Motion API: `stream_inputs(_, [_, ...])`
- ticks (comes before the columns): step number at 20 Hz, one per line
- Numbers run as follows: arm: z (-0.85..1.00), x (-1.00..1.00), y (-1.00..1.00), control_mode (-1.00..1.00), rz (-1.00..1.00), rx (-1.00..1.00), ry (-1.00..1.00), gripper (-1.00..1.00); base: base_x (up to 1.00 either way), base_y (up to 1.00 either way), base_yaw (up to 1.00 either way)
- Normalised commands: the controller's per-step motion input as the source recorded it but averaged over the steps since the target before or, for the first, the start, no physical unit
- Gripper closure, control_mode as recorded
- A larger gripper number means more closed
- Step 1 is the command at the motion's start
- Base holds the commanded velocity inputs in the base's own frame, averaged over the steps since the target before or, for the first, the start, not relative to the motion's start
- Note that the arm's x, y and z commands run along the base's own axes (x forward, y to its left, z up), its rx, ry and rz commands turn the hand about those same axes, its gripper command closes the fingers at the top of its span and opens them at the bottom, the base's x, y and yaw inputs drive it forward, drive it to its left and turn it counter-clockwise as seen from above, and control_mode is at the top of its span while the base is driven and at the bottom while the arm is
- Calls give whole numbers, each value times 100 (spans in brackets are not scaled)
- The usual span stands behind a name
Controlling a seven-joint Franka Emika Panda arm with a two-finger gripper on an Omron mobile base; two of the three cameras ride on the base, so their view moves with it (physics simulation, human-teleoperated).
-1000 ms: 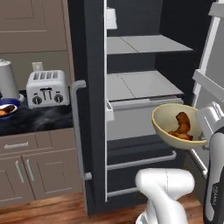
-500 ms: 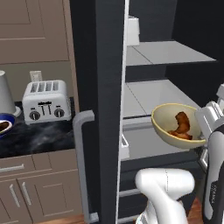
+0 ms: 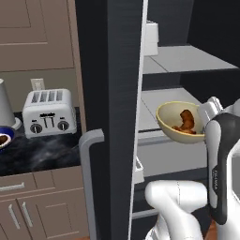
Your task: Place the bowl with the sweet potato and carrot on the top shelf of the fridge. Place the bowl with the chicken drumsticks on the second highest shelf of the fridge.
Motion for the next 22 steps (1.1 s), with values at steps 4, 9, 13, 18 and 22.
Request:
stream_inputs(4, [-1, 100, -1, -100, 0, 0, 0, 100, 0, 0, 0])
stream_inputs(9, [-37, 97, 0, -100, 1, 0, 0, 100, 0, 0, 0])
stream_inputs(13, [-30, 89, 0, -100, 0, 0, 0, 100, 0, 0, 0])
stream_inputs(18, [-40, 84, 0, -100, 0, -3, -1, 100, 0, 0, 0])
stream_inputs(22, [-36, 85, 0, -100, 0, -2, -3, 100, 0, 0, 0])
